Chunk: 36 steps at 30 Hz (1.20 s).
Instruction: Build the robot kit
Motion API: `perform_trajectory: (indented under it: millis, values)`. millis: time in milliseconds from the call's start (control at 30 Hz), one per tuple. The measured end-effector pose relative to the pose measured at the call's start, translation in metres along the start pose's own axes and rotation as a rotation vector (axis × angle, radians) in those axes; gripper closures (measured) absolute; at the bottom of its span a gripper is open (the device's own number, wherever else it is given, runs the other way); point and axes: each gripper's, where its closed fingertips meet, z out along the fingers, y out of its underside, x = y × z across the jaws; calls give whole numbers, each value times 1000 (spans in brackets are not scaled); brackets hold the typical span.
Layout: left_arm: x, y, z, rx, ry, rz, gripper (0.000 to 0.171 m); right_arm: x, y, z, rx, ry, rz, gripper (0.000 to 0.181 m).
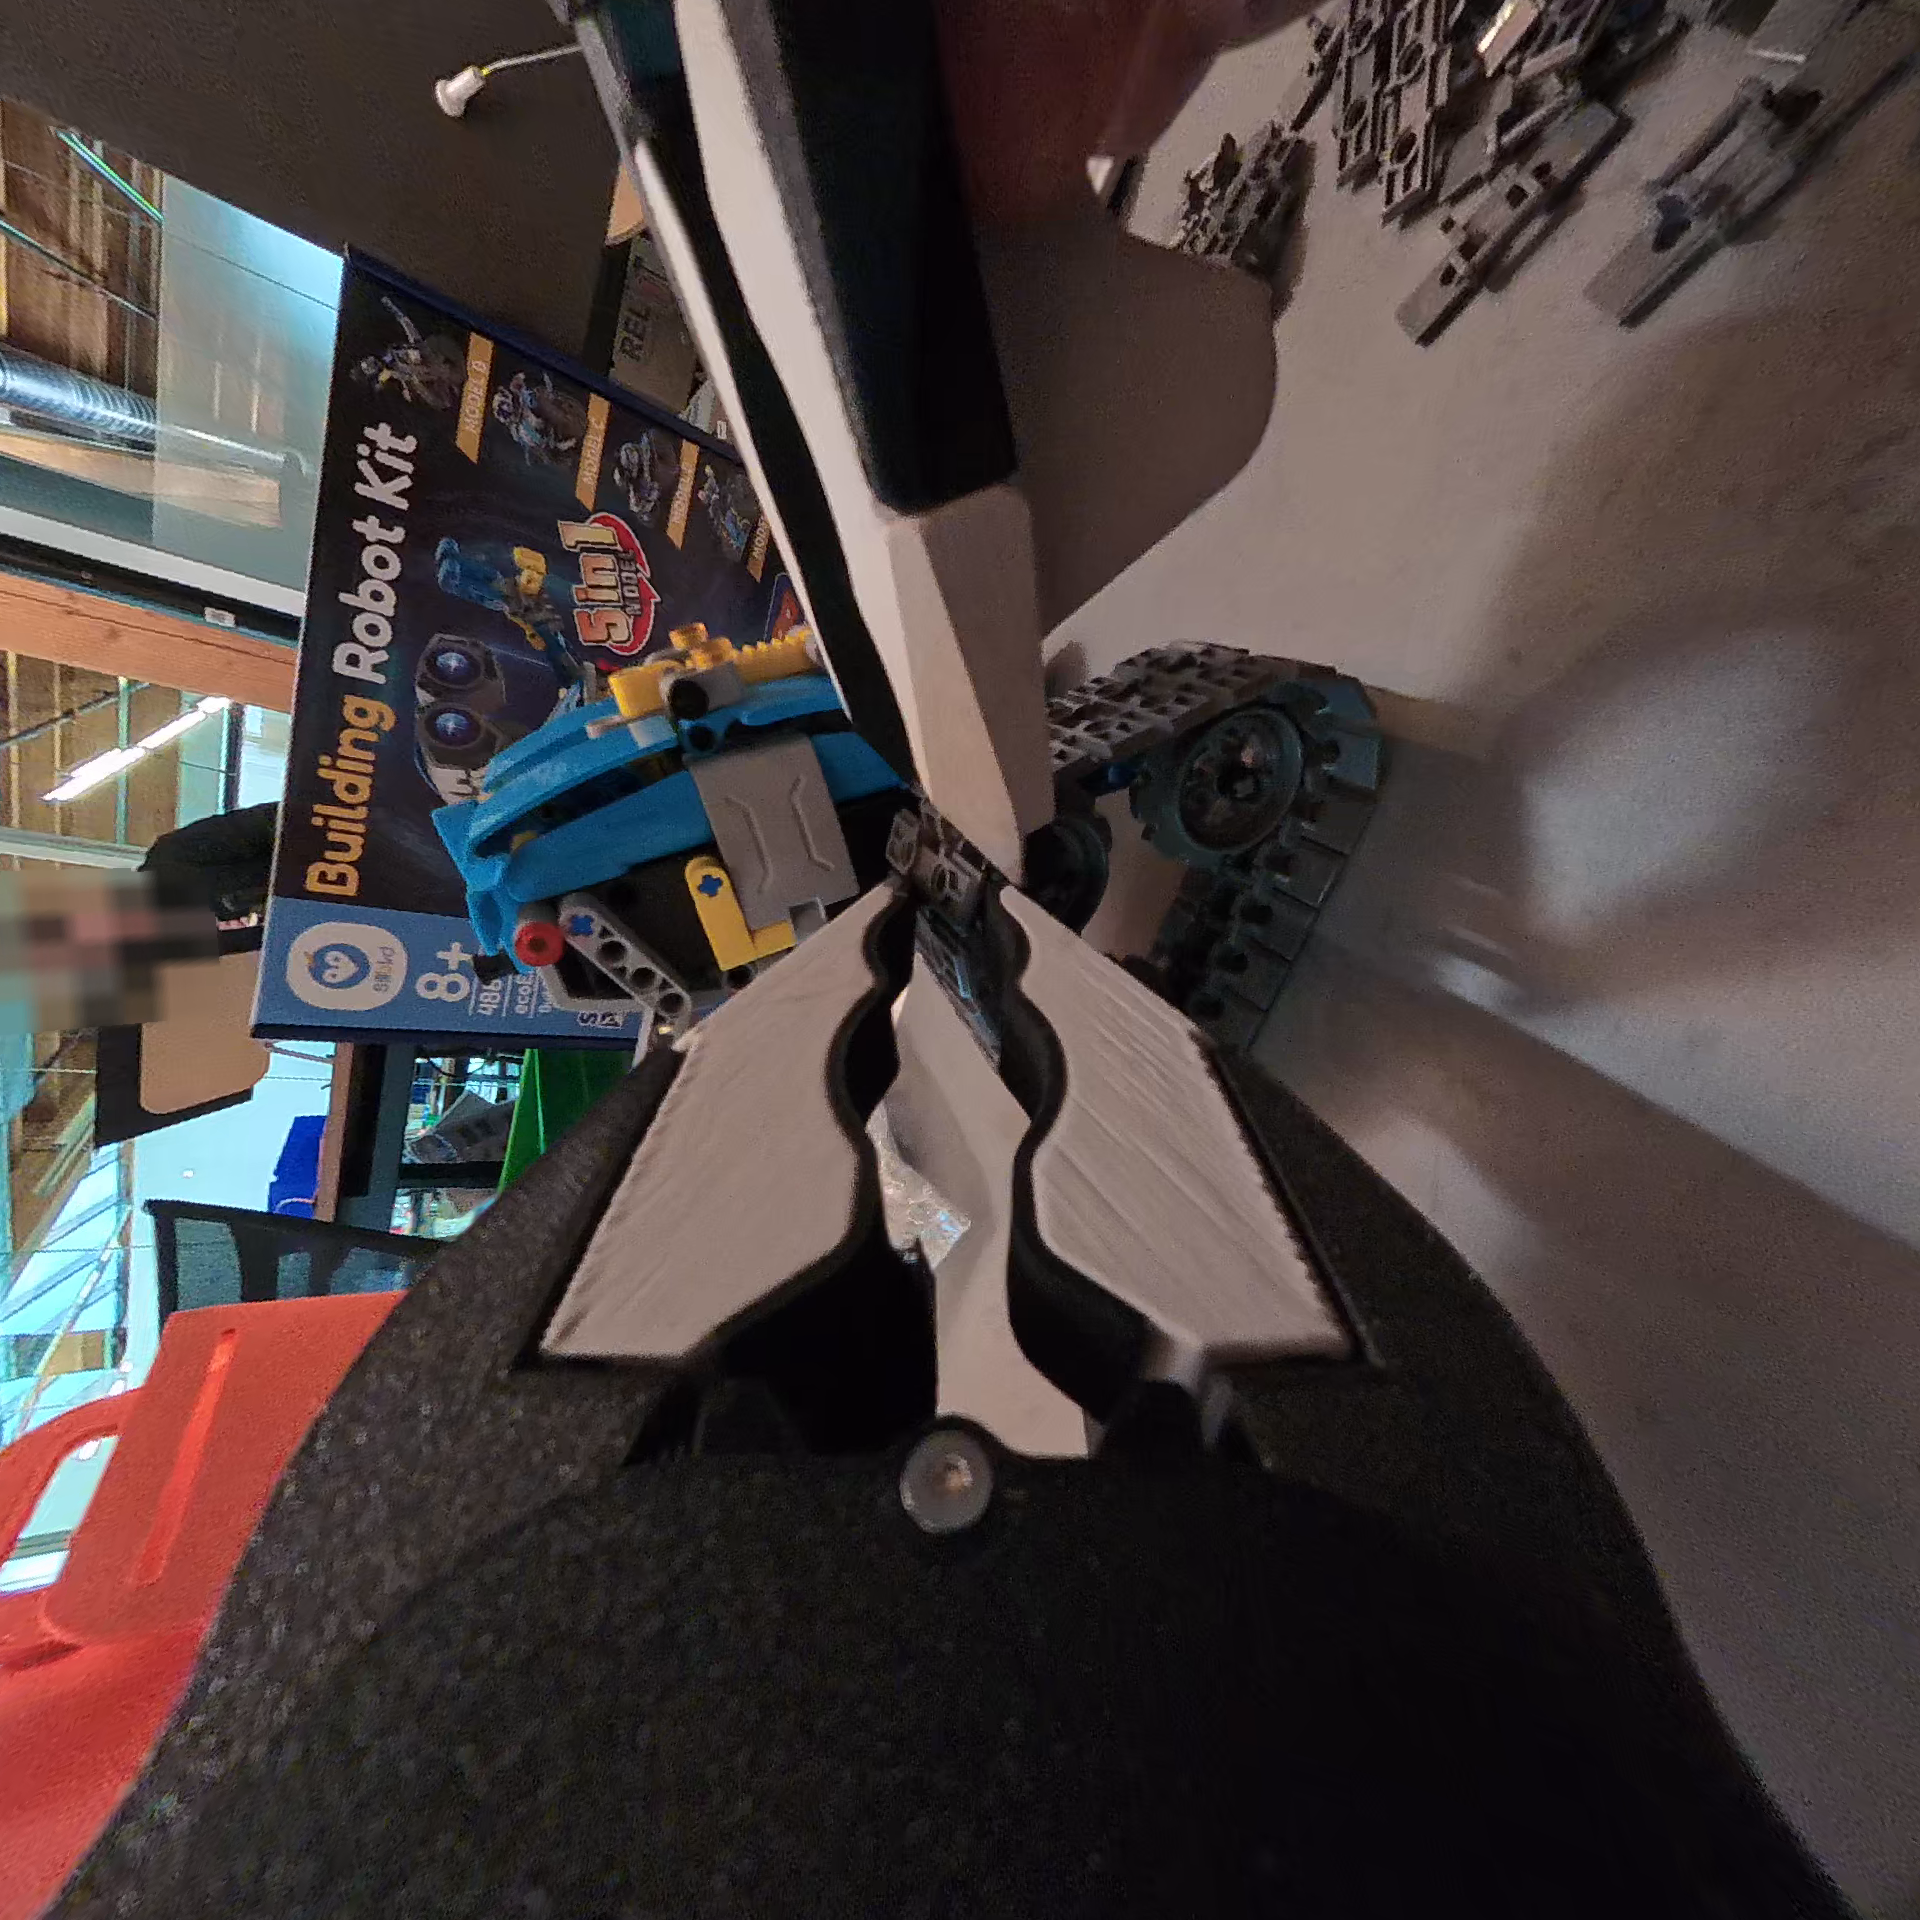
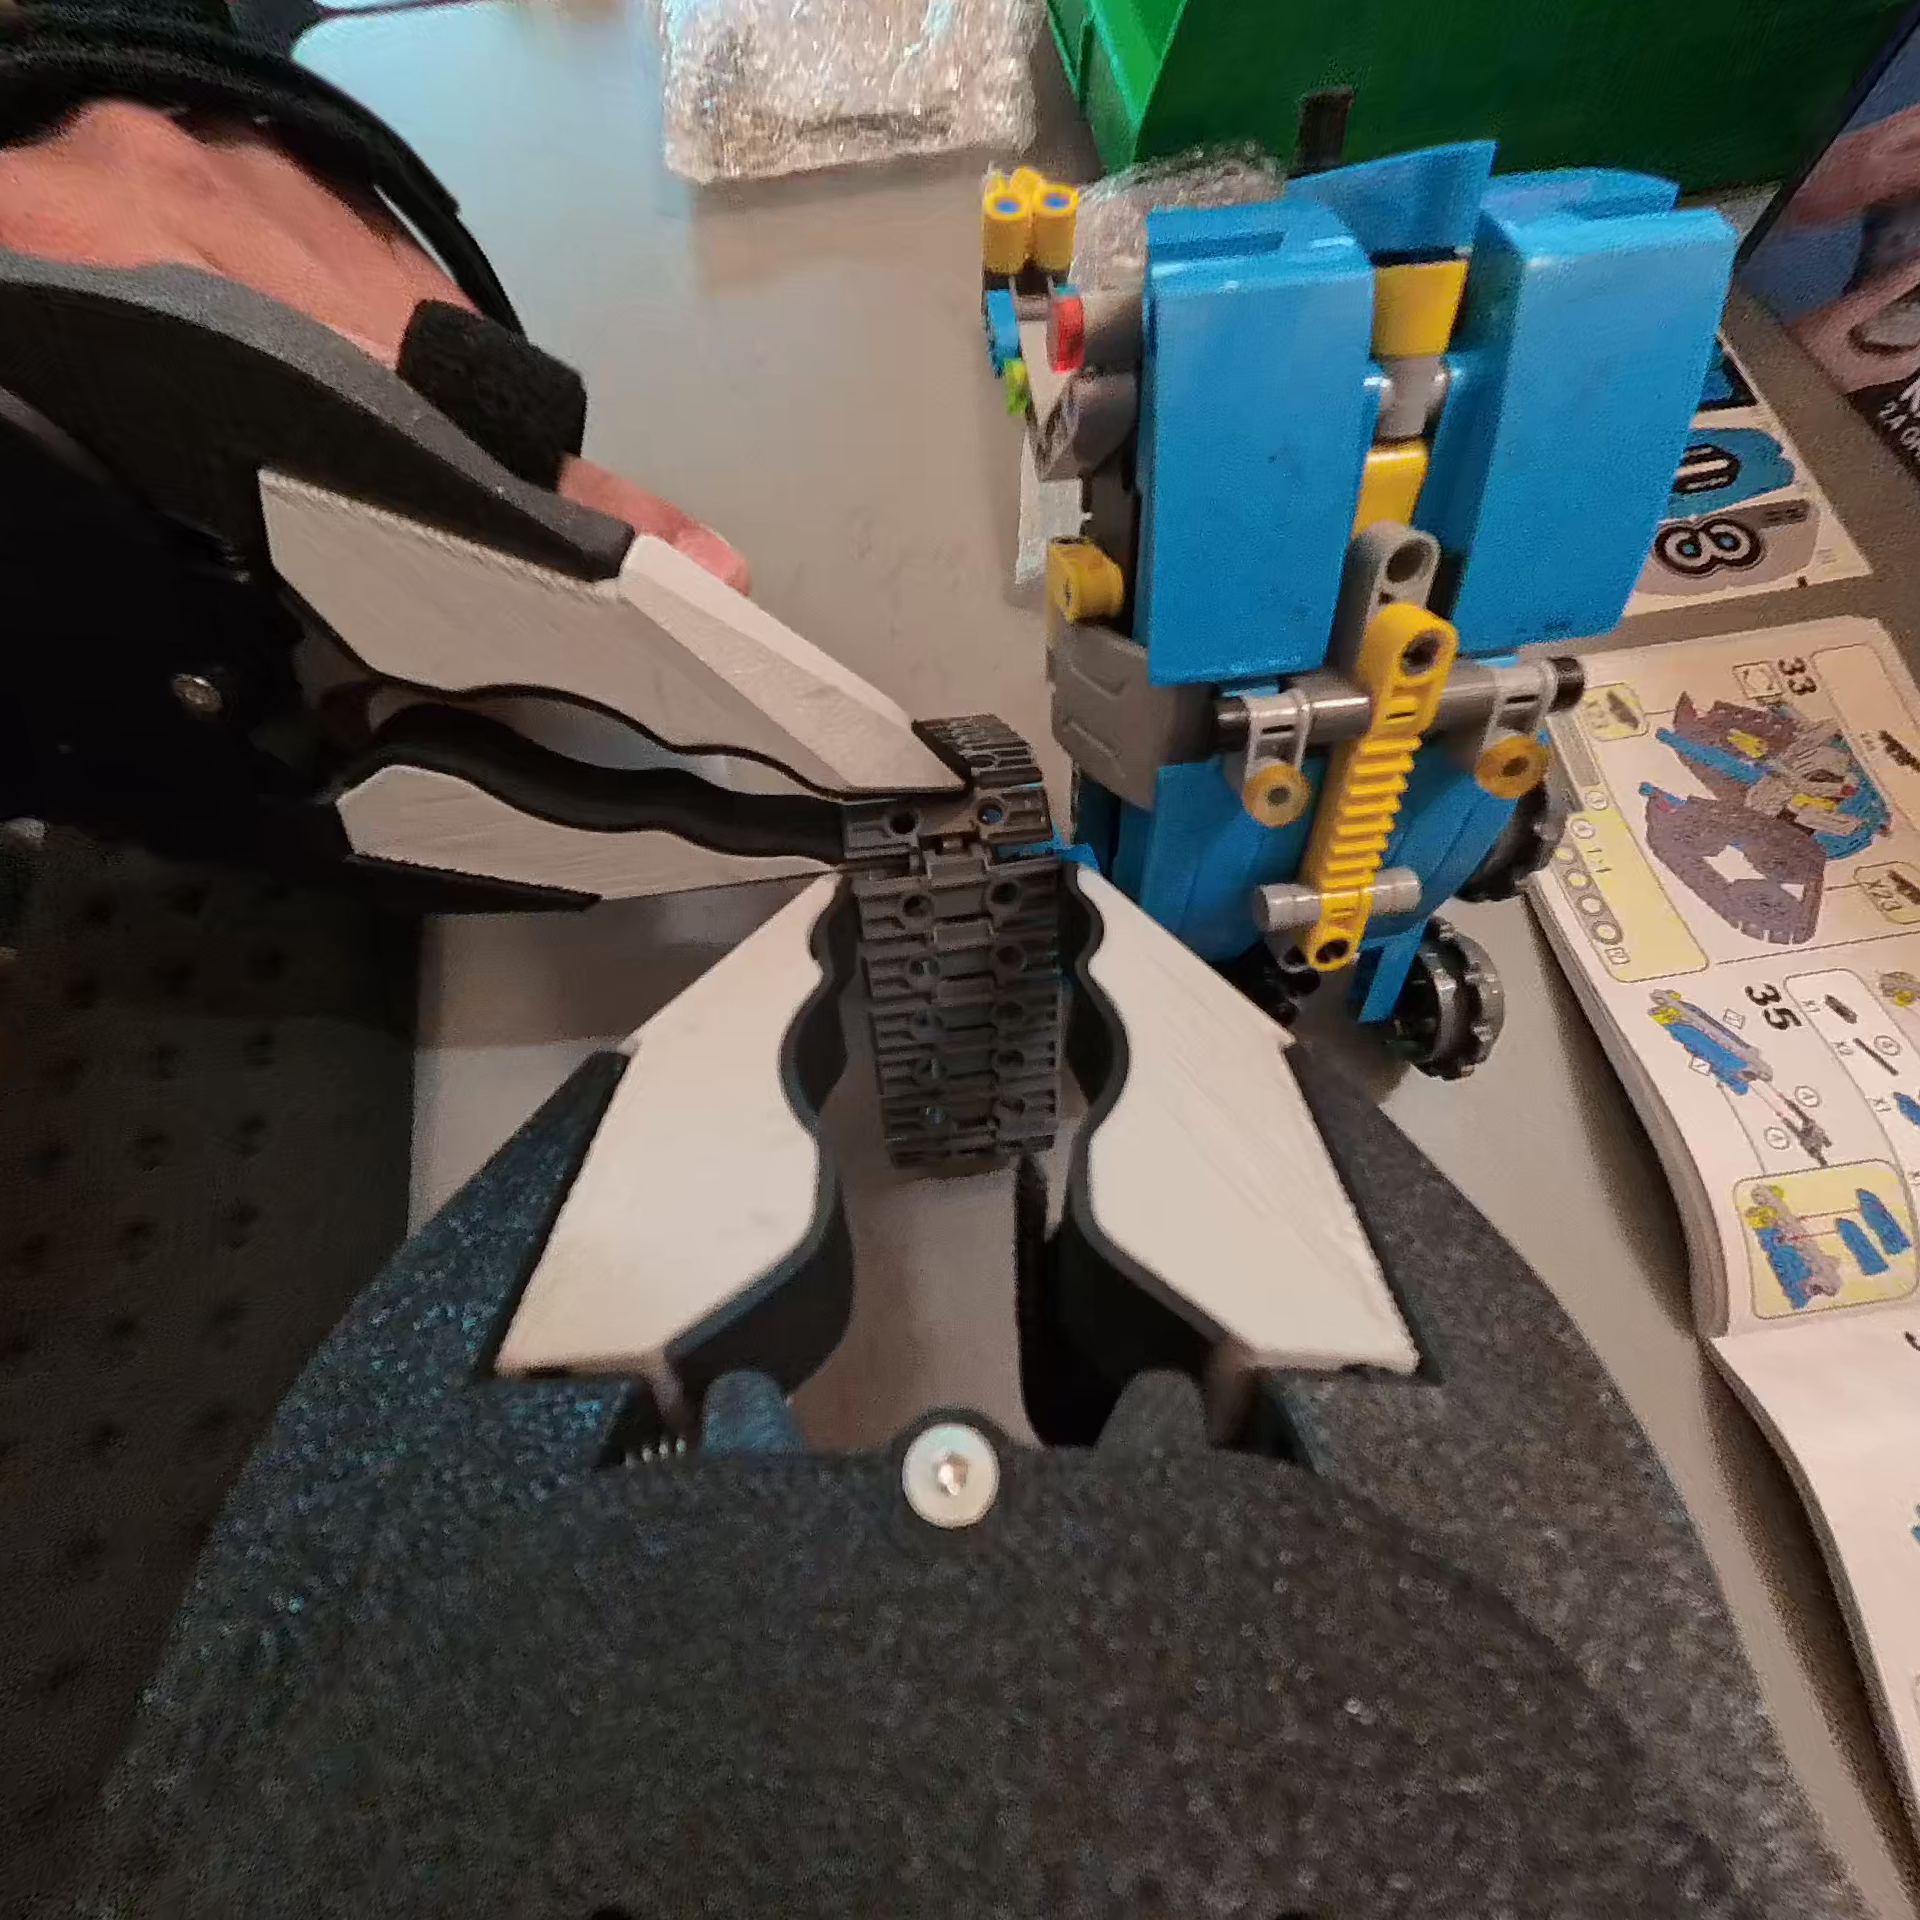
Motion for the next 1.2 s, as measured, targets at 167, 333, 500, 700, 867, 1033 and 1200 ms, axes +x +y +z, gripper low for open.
perform_trajectory:
  millis: [167,333,500,700,867,1033,1200]
  values:
    - [-1,1,1,12,12,-122,160,3,-1,2,-30,12,-24,142]
    - [0,2,-1,59,62,-310,158,3,-1,3,21,54,-65,142]
    - [3,5,-5,136,199,-514,152,2,-2,4,4,50,-59,142]
    - [4,12,-12,140,254,-543,144,1,-5,7,-46,60,-75,142]
    - [2,36,-32,118,394,-943,134,2,-5,11,-66,85,-73,142]
    - [-20,22,-29,202,589,-1460,131,2,-9,13,-40,105,-82,142]
    - [-29,24,-16,202,560,-1447,133,2,-14,11,33,108,-37,143]
